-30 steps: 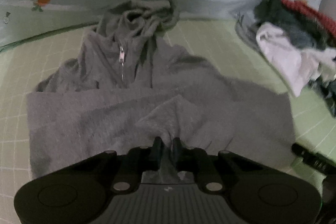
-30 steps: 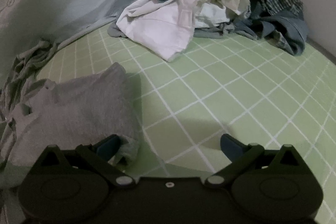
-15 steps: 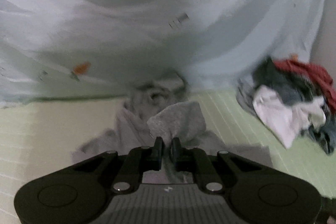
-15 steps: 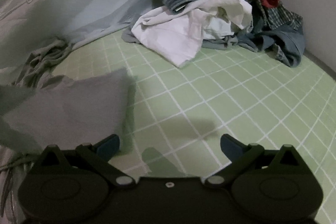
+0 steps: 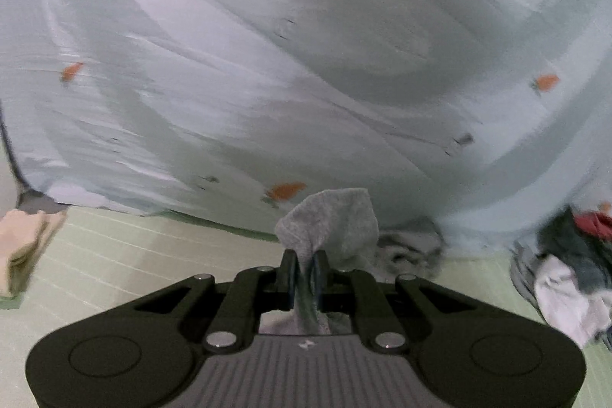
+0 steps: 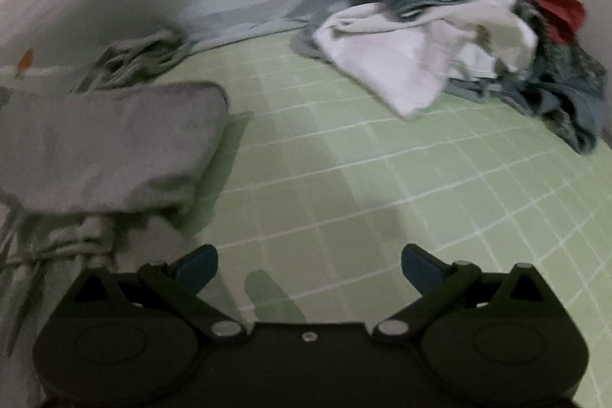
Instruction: Fold clothes
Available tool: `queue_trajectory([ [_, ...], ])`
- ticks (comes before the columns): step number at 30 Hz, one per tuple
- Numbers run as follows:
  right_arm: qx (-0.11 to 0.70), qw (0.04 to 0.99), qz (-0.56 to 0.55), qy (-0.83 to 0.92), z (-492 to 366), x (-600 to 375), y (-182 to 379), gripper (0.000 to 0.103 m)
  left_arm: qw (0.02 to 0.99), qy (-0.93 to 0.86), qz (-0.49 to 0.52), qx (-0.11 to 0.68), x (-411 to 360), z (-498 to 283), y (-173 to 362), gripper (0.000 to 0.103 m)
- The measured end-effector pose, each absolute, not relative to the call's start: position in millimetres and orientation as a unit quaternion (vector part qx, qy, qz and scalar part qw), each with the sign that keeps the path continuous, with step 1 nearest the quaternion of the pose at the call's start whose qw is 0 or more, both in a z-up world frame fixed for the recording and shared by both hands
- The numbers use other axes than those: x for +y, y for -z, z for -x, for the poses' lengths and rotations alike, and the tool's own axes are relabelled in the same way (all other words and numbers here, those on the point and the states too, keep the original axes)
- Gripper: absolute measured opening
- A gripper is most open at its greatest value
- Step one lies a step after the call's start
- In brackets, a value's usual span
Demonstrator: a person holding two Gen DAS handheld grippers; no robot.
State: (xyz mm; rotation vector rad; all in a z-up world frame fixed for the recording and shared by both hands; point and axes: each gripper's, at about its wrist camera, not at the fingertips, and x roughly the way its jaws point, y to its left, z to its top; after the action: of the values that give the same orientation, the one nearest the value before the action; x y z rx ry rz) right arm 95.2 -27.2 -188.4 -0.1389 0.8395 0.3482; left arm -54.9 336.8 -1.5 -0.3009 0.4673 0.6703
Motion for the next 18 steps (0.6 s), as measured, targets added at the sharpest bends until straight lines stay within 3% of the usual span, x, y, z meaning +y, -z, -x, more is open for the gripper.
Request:
queue_trajectory([
  [7, 0.431, 0.87, 0.099, -0.217, -83.5, 29.4, 199.8, 0.103, 0.882, -0.368, 0.187, 0.229, 378.7, 103.5, 8.4, 0.01],
  [18, 0.398, 0.882, 0.174, -0.182, -87.4, 94.3, 194.1, 0.103, 0.823, -0.388, 0.31, 0.276, 449.5, 180.3, 101.5, 0.01],
])
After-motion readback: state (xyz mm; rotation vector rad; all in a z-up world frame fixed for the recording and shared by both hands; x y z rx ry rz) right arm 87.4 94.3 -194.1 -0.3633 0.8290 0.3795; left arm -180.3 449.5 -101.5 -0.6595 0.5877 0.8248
